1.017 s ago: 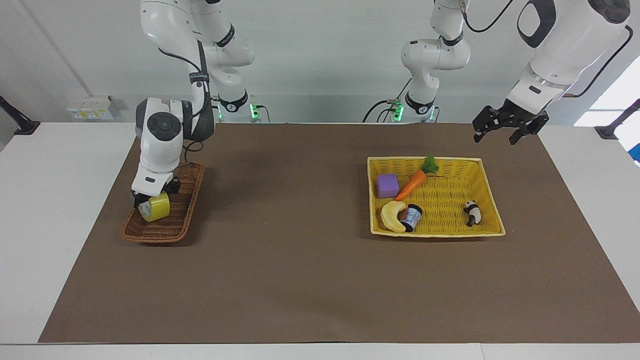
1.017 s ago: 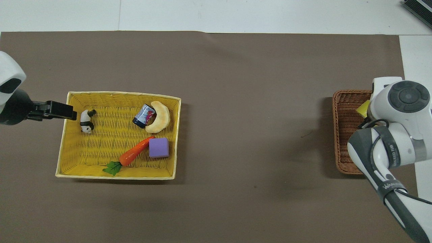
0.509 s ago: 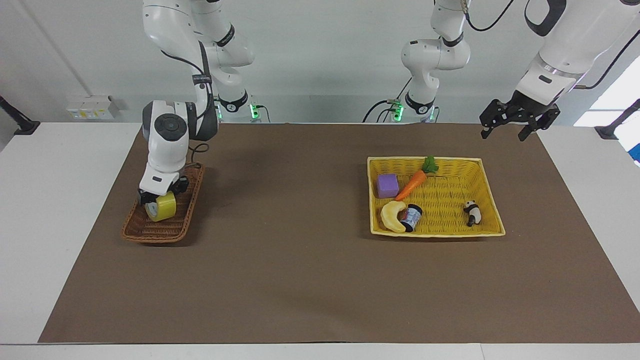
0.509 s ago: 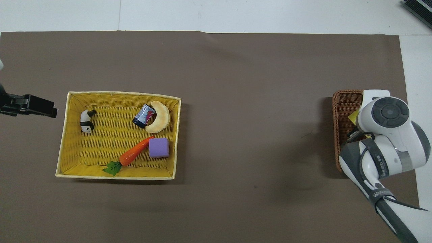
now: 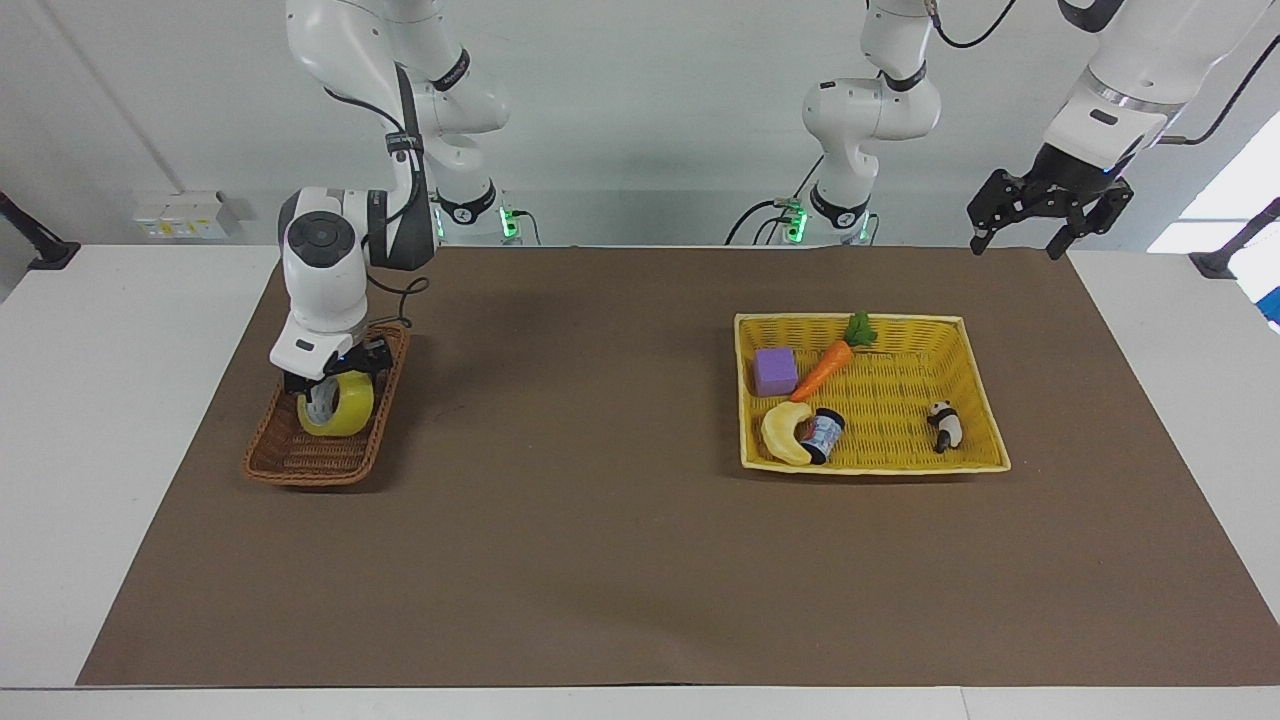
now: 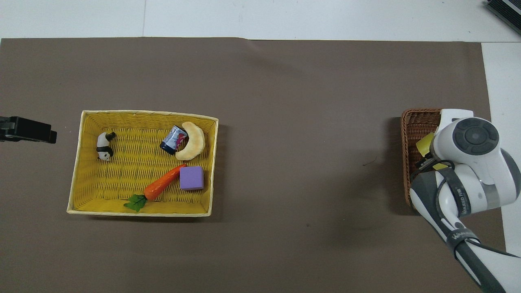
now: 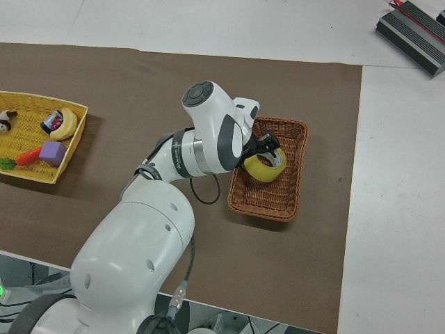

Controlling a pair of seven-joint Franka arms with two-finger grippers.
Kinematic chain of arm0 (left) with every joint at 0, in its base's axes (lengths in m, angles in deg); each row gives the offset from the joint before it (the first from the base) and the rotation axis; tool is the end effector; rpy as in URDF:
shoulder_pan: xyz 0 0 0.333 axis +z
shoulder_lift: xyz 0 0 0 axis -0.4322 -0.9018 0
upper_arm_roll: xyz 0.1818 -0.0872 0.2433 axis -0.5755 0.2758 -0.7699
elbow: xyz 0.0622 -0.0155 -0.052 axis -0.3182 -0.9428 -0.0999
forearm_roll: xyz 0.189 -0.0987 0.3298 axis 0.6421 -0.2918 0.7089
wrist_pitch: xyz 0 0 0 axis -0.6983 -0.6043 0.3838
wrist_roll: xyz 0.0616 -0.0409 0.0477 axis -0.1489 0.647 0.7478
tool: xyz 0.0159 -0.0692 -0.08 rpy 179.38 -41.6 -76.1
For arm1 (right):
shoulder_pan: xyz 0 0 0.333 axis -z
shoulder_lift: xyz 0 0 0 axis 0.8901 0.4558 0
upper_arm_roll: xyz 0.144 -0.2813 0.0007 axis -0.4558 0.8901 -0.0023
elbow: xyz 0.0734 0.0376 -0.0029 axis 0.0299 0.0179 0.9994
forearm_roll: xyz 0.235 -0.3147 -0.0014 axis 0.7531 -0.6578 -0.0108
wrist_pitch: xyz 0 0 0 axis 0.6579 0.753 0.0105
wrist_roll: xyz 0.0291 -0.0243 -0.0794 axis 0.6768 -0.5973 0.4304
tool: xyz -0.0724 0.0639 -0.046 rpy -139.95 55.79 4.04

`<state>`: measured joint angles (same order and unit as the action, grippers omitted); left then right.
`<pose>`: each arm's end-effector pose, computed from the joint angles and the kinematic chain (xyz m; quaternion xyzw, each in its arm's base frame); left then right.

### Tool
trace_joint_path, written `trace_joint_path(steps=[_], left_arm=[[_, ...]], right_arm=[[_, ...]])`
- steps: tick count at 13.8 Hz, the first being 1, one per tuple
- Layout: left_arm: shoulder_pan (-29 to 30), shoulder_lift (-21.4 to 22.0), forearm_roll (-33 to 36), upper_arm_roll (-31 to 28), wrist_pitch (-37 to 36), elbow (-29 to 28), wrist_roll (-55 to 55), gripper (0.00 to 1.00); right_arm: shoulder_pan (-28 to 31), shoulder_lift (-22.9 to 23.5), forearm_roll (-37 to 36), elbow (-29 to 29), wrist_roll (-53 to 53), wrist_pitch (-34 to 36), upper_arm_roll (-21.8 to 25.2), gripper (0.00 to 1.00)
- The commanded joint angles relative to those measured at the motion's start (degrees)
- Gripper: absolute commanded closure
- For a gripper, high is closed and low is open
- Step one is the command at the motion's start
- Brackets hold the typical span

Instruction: Move tape to another basket

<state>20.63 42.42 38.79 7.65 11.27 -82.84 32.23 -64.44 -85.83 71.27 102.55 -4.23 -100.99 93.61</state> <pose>0.5329 -0.0379 0.6620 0.9982 -0.0537 0.0148 0.0209 0.5413 -0.0471 0.3613 0.9704 0.2122 -0.0334 0.1107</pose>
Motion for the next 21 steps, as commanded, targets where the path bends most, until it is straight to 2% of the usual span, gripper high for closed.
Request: trace_joint_path(steps=[1, 2, 4, 6, 9, 11, 13, 16, 20, 21], left_arm=[[0.5, 0.1, 1.1, 0.3, -1.0, 0.3, -0.6, 0.00], [0.5, 0.1, 1.1, 0.3, -1.0, 0.3, -0.6, 0.00], [0.5, 0.1, 1.0, 0.3, -1.0, 0.3, -0.6, 0.00], [0.5, 0.1, 1.1, 0.3, -1.0, 0.3, -0.6, 0.00], [0.5, 0.1, 1.0, 0.3, -1.0, 0.3, -0.6, 0.00], [0.5, 0.1, 1.1, 0.3, -1.0, 0.3, -0.6, 0.00], [0.5, 0.1, 1.1, 0.3, -1.0, 0.3, -0.6, 0.00], [0.5, 0.1, 1.1, 0.3, -1.0, 0.3, -0.6, 0.00], [0.5, 0.1, 1.0, 0.3, -1.0, 0.3, -0.6, 0.00], [0.5, 0.1, 1.0, 0.3, -1.0, 0.3, -0.7, 0.00]], right_arm=[[0.1, -3.7, 9.6, -2.6, 1.2, 6.9, -0.2, 0.00], [0.1, -3.8, 12.7, -5.3, 1.0, 10.7, -0.2, 0.00], [-1.0, -4.9, 13.7, -9.8, -2.0, 14.9, -0.3, 0.00], [-2.7, -6.3, 13.6, -13.9, -9.5, 20.1, -0.3, 0.00], [-4.0, -6.3, 13.7, -23.6, -20.6, 30.5, -0.8, 0.00], [-3.5, -5.5, 14.0, -30.5, -23.0, 37.5, -0.7, 0.00], [-1.5, -2.4, 17.7, -37.2, -23.4, 44.2, 0.2, 0.00], [4.1, -3.0, 19.4, -35.5, -22.7, 42.8, 0.2, 0.00], [3.4, -3.9, 18.3, -34.1, -22.5, 42.7, -0.1, 0.00], [3.5, -3.8, 18.3, -35.2, -22.5, 43.1, -0.1, 0.00]])
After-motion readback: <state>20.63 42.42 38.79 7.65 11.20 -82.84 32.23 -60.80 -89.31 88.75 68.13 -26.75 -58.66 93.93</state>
